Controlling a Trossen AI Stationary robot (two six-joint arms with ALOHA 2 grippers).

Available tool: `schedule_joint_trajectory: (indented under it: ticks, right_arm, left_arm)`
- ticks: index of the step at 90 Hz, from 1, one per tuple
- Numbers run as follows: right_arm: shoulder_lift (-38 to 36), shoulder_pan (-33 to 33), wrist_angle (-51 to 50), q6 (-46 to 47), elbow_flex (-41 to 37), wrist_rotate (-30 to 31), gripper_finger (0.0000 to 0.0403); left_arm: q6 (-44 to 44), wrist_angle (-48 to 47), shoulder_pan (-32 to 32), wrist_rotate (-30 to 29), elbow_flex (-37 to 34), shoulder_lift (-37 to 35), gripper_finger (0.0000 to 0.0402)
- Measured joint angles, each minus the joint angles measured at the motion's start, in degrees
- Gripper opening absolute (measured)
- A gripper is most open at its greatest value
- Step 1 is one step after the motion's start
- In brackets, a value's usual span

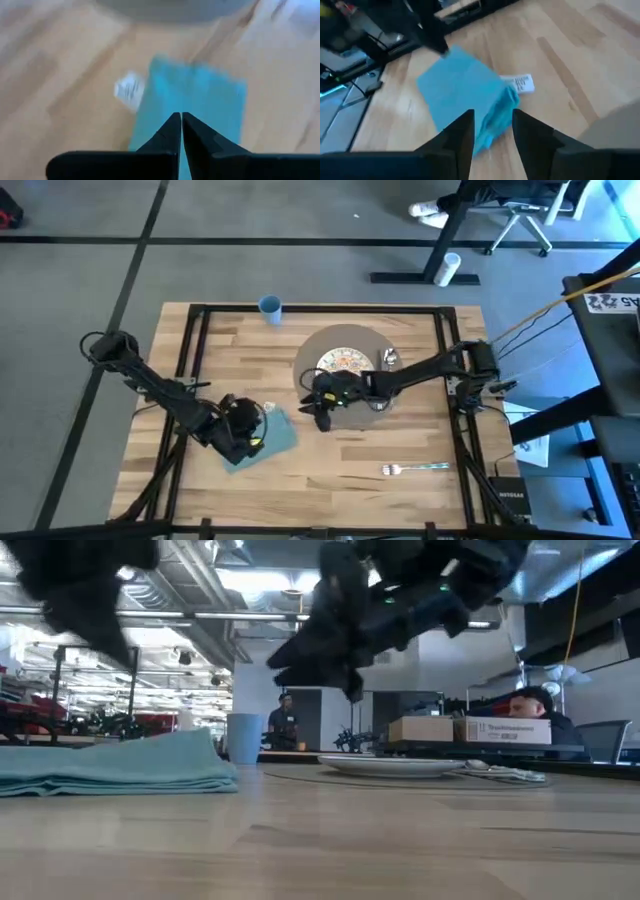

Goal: Set table place
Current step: Move the blue napkin to the top left of the table

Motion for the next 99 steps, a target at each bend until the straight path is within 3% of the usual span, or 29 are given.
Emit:
schedule_joint_trajectory:
  ticks: [16,30,72,99]
  right_arm:
    - [0.5,-0.7,-2.6,-0.1,0.8,0.9,0.012]
    - [0.5,-1.2,-3.5,0.0,0.7,0.9,0.012]
    - [2.1,-1.1,-3.6,0.3,0.8,1.5,0.012]
    - [8.0,-1.2,-0.2,1.6,2.6,-1.0,0.012]
  left_arm:
    - [-6.7,8.2,-2.4,2.5,-6.8,2.3,0.0]
    - [-6.8,15.8,-1.7,2.6,-10.5,4.4,0.0]
    - [9.4,30.1,6.7,3.0,-13.7,5.3,0.0]
    - [11.5,32.4,7.9,3.0,-13.8,5.3,0.0]
